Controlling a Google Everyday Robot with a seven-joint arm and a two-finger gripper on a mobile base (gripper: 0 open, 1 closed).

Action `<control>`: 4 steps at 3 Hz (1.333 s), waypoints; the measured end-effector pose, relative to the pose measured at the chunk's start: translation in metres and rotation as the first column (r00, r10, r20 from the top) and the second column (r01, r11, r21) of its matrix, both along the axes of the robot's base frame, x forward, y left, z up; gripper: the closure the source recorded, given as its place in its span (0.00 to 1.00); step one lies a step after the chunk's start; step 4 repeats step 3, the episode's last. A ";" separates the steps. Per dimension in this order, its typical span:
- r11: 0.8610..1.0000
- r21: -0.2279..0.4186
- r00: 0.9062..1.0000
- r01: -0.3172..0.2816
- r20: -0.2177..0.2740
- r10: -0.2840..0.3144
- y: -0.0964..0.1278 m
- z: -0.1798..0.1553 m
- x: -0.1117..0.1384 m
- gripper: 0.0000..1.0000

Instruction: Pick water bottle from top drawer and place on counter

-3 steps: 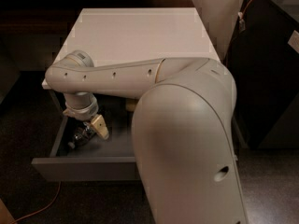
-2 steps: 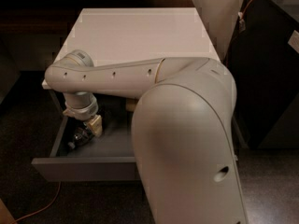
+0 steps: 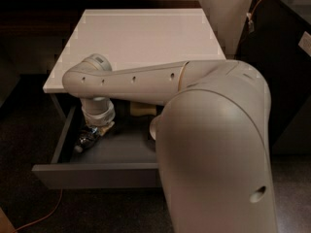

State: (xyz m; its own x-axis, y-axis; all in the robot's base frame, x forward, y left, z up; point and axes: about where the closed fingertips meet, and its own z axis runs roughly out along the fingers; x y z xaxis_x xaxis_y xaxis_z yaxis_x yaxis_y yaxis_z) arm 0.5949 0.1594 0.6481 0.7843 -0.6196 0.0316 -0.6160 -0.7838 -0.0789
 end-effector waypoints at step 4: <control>0.990 0.025 0.990 0.140 0.011 -0.141 -0.044 0.024 -0.011 0.76</control>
Offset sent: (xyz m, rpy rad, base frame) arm -0.0134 -0.0510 0.0298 0.0238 -0.0331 -0.1594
